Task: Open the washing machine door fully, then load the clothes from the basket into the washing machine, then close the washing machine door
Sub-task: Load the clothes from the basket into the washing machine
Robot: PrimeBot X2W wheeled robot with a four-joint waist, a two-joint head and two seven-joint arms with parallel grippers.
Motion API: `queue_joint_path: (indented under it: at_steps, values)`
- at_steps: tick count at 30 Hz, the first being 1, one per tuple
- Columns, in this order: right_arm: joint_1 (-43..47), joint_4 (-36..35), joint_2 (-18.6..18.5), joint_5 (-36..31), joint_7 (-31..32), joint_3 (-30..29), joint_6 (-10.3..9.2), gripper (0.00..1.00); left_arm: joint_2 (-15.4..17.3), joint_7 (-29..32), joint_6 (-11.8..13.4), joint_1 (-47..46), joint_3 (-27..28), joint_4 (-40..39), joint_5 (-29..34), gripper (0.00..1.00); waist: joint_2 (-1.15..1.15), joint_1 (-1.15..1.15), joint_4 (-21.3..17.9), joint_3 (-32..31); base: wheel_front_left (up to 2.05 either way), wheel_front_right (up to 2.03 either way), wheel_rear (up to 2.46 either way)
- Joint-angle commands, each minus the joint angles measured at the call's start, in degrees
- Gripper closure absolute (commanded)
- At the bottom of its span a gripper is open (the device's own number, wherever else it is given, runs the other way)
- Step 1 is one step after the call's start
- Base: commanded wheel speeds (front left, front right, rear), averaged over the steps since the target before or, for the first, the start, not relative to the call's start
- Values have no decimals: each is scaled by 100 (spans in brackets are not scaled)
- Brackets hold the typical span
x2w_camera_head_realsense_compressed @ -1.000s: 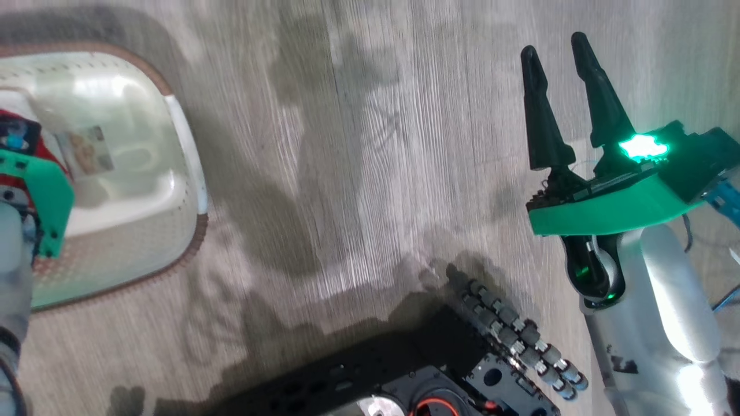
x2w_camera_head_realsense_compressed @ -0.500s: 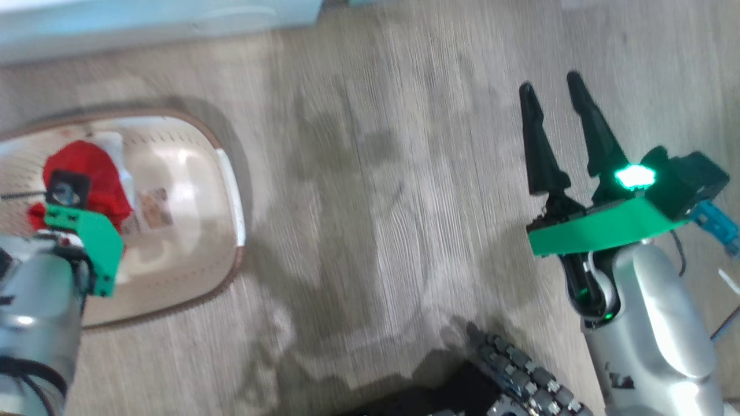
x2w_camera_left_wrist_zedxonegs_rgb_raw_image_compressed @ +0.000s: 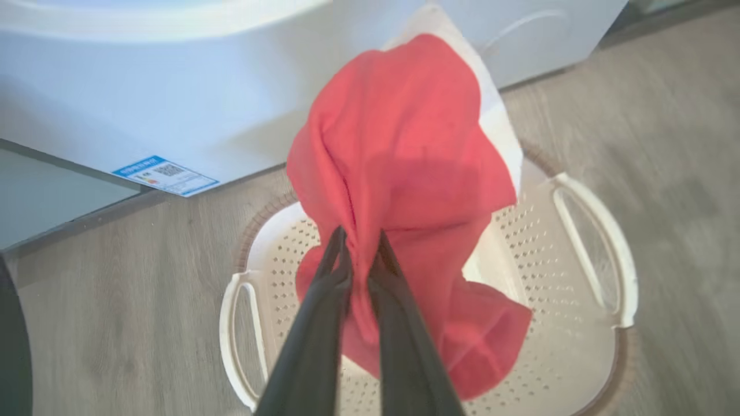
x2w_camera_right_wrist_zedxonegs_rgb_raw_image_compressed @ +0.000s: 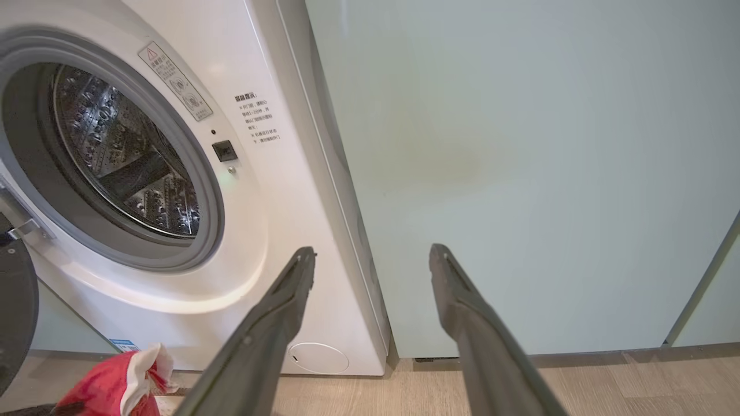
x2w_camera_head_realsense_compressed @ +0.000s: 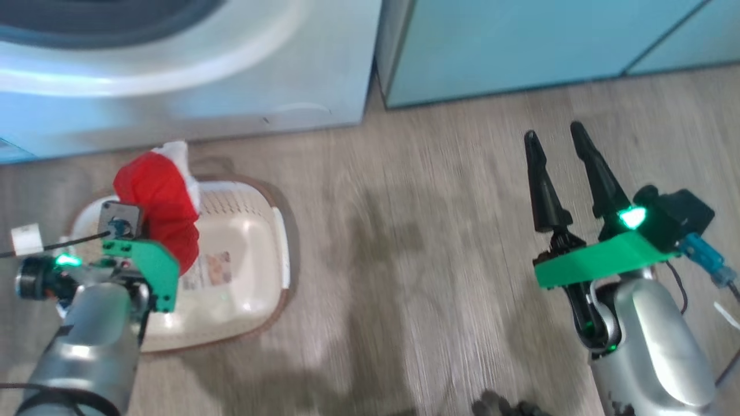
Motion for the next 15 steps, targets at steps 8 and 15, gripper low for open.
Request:
queue_joint_path:
  at_steps: [8, 15]
  values:
    - [363, -52, -9, -170, -53, 32, 0, 0, 60, -79, 132, 882, 332, -2093, -47, 100, -1, 0, 461, -1006, 0, 0, 0]
    - [553, -15, -9, -216, -53, 26, 0, 0, -13, -80, 211, 1634, 483, -3634, 100, 100, -1, 0, 621, -1393, 0, 0, 0]
